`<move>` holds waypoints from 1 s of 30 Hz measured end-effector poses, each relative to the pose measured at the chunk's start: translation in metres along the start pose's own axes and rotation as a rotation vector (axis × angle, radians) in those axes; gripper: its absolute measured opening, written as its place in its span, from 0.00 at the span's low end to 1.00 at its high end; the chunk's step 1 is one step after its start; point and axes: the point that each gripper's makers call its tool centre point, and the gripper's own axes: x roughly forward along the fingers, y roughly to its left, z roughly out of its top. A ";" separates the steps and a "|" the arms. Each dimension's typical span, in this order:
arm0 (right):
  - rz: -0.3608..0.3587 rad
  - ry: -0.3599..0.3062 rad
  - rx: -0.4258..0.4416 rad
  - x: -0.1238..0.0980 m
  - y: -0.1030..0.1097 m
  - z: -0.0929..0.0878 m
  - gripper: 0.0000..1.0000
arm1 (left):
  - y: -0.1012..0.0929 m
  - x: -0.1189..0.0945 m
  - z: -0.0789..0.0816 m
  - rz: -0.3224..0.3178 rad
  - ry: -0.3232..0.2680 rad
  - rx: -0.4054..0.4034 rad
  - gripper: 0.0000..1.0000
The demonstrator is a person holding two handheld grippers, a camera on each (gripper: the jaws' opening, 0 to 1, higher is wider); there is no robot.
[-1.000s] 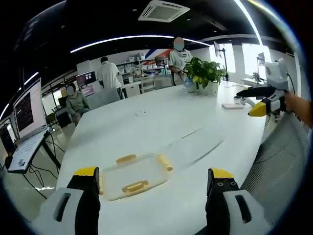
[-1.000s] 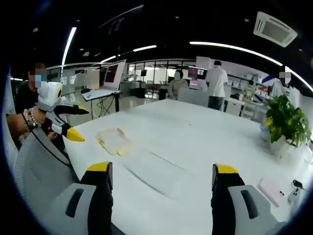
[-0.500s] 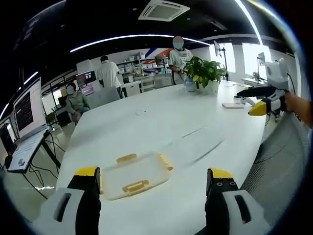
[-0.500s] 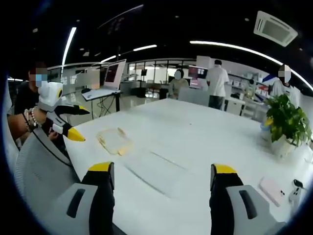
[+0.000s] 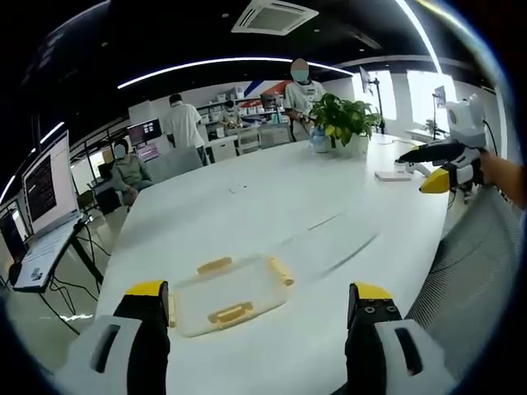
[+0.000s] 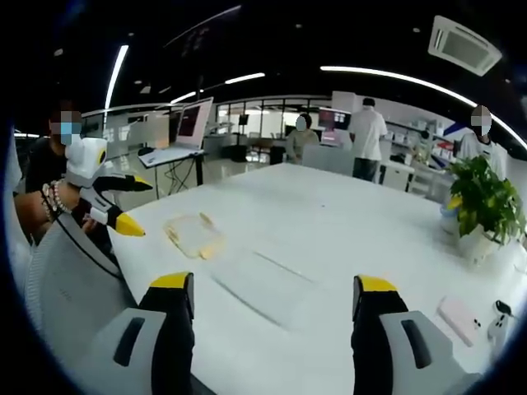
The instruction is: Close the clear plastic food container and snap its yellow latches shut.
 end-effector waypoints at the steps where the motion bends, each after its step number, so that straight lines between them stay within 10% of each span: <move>1: 0.000 0.000 0.000 0.000 0.000 0.000 0.76 | 0.000 0.000 0.000 0.000 0.000 -0.003 0.88; 30: 0.019 0.009 -0.020 0.015 0.002 0.005 0.74 | 0.015 0.004 0.000 0.004 -0.002 -0.015 0.88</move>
